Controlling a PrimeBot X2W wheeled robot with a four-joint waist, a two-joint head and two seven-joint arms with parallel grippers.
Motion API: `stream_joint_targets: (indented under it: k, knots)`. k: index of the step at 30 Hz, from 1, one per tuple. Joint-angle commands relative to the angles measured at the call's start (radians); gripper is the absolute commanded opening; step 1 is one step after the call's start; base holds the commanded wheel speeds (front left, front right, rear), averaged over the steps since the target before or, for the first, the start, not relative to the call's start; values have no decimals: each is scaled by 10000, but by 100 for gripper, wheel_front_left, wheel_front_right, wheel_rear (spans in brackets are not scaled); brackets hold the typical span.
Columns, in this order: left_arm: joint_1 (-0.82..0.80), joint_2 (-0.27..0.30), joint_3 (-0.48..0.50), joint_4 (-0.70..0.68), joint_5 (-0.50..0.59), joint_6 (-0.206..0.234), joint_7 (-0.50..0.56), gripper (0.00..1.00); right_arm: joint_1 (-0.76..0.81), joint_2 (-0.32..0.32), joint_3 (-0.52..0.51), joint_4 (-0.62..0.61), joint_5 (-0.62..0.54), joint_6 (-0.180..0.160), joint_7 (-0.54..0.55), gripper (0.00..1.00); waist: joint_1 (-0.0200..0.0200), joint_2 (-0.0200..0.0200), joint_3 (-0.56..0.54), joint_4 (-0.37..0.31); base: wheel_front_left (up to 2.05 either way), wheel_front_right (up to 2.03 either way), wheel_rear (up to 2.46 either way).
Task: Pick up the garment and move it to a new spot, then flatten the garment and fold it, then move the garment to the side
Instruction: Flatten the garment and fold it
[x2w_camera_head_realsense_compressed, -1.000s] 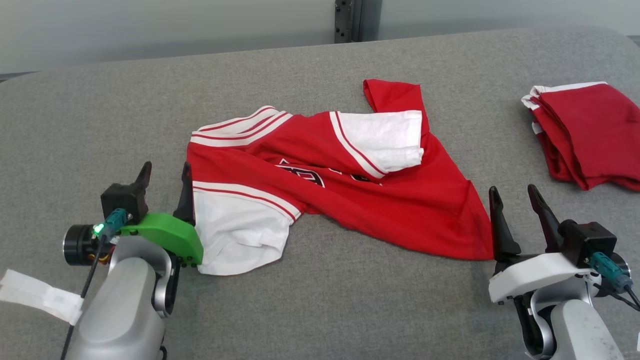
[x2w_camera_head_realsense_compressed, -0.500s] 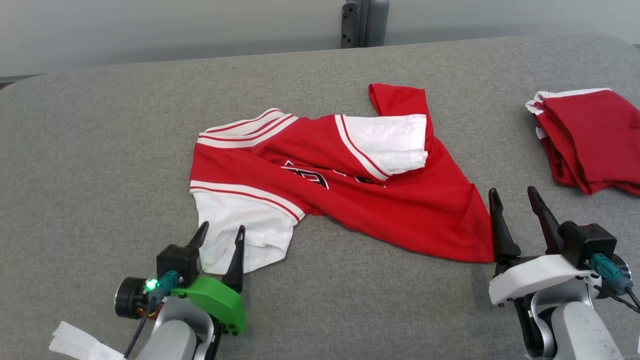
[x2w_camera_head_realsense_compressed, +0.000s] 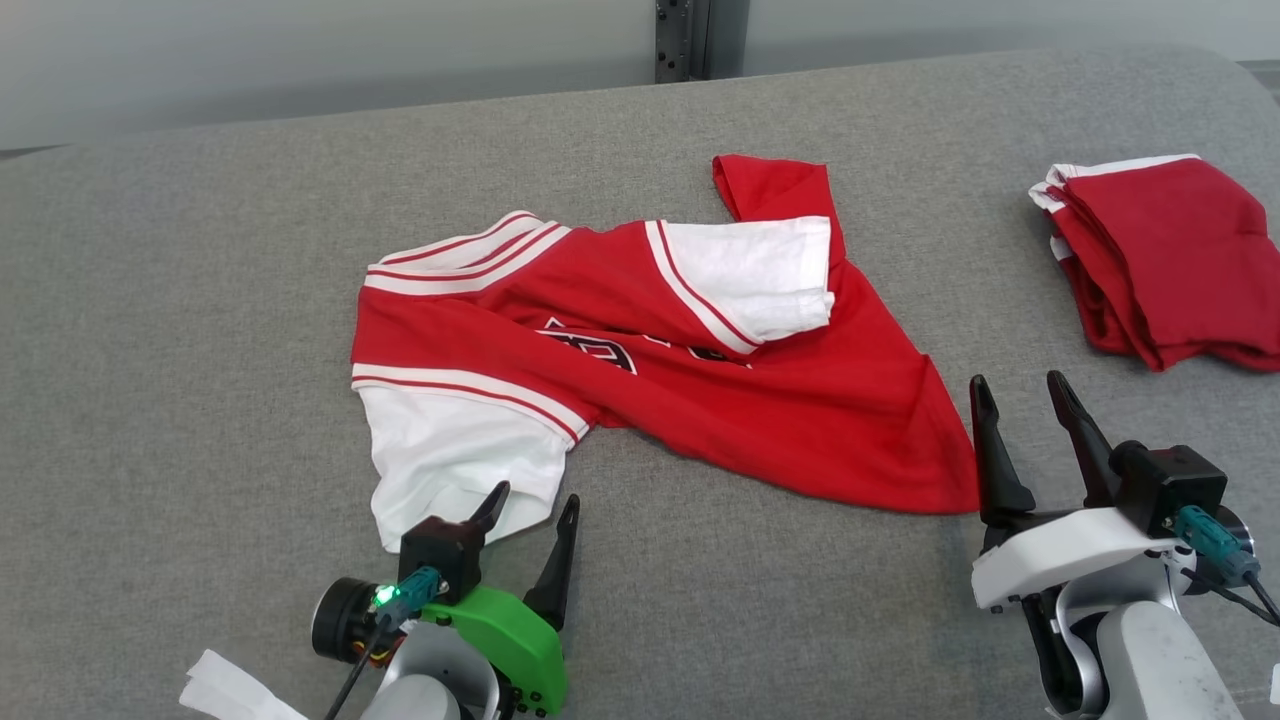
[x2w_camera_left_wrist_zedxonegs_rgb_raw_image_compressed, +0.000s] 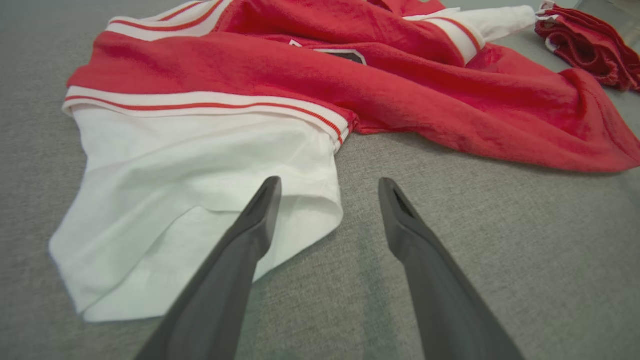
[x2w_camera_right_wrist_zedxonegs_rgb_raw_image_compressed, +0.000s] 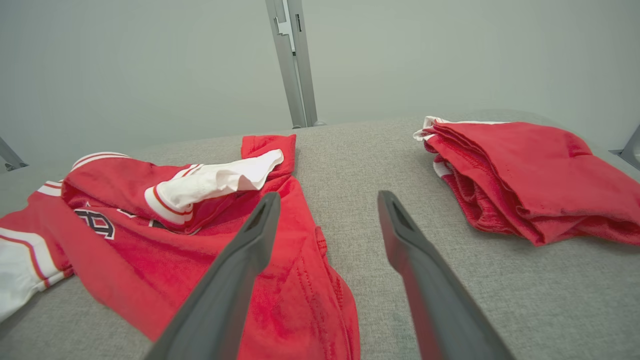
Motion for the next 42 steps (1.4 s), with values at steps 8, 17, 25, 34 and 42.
stream_joint_targets:
  k: [8,17,25,34,42]
  knots:
    - [-227,91,304,198,-110,339,-35,100,-141,-15,-31,88,51,-4,-113,100,0,0,179,-305,0,0,0]
    - [-595,1,248,859,-260,192,94,22,-242,-15,-44,185,82,-4,-155,100,0,0,253,-363,0,0,0]
    - [-934,-24,-96,1403,103,166,-139,0,-263,-15,-42,240,94,-4,-193,100,0,0,207,-380,0,0,0]
    - [-434,224,-925,772,885,469,111,0,-138,-15,-141,279,117,-4,-214,100,0,0,148,-288,0,0,0]
    - [-114,113,-1514,331,949,228,367,100,-143,-15,-190,318,87,-4,-213,100,0,0,72,-135,0,0,0]
